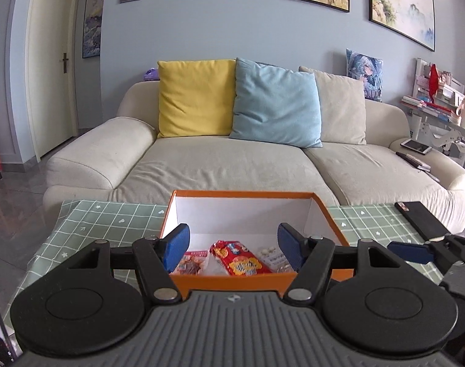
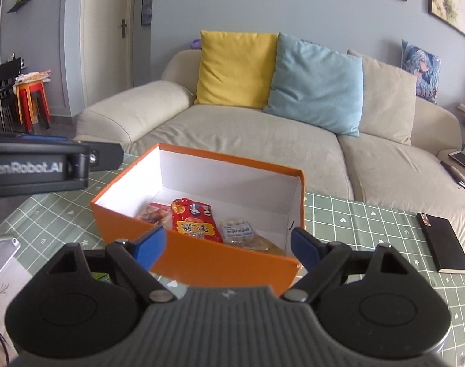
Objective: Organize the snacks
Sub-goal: 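Move both tools back over the remaining snack pile, then grasp the bread-stick bag with left tool while right tool grasps green sausage, then lift both items and carry them over the orange box, then lower both items into the box and open both tools, then move both tools out of the box toward the last snacks on the table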
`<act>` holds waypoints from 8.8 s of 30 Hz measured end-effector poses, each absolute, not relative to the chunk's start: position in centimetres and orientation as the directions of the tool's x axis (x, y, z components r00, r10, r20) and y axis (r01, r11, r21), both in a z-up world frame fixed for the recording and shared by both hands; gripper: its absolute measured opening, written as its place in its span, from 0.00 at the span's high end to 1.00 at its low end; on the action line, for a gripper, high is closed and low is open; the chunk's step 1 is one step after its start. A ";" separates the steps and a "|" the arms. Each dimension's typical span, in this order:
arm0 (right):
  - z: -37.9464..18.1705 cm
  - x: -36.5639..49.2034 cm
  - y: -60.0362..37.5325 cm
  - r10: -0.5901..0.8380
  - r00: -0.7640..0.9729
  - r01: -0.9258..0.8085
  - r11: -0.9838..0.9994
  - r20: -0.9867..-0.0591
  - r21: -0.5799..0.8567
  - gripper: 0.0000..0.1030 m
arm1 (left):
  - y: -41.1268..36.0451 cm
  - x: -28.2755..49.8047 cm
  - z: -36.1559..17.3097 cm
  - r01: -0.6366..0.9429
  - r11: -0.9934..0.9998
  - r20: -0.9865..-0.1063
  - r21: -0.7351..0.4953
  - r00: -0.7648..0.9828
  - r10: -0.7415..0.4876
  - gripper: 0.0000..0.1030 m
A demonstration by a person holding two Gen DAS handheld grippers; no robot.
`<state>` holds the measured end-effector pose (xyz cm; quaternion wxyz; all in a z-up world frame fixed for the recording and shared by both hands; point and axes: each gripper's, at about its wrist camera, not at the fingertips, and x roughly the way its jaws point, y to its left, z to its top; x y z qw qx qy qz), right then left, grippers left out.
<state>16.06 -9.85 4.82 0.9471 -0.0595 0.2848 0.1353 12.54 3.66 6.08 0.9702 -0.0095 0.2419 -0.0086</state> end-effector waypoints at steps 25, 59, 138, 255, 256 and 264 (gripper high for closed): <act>-5.1 8.8 -12.1 0.124 0.726 -0.183 0.983 -0.677 -0.017 0.17 | 5.2 7.9 -5.8 0.038 0.999 -0.760 -0.037 0.648 -0.053 0.55; -10.7 11.8 -12.0 0.060 0.538 -0.144 0.989 -0.841 -0.022 0.35 | 4.1 10.8 -9.2 0.089 0.964 -0.751 -0.249 0.611 -0.250 0.30; -10.2 11.3 -12.0 0.235 0.489 -0.226 0.964 -0.840 0.138 0.81 | -1.1 9.4 -10.0 0.400 0.902 -0.812 0.162 0.574 -0.108 0.52; 3.7 21.0 -11.4 0.039 0.786 -0.041 0.999 -0.617 0.011 0.29 | 3.3 17.6 3.5 -0.155 0.953 -0.513 0.259 0.814 0.272 0.27; 3.6 20.5 -11.4 0.031 0.788 -0.031 0.999 -0.615 0.011 0.29 | 3.4 17.0 3.5 -0.150 0.956 -0.517 0.251 0.814 0.264 0.27; 1.9 15.6 -11.3 0.003 0.784 0.004 1.000 -0.621 0.010 0.23 | 2.9 13.9 2.0 -0.068 0.947 -0.547 0.315 0.802 0.240 0.27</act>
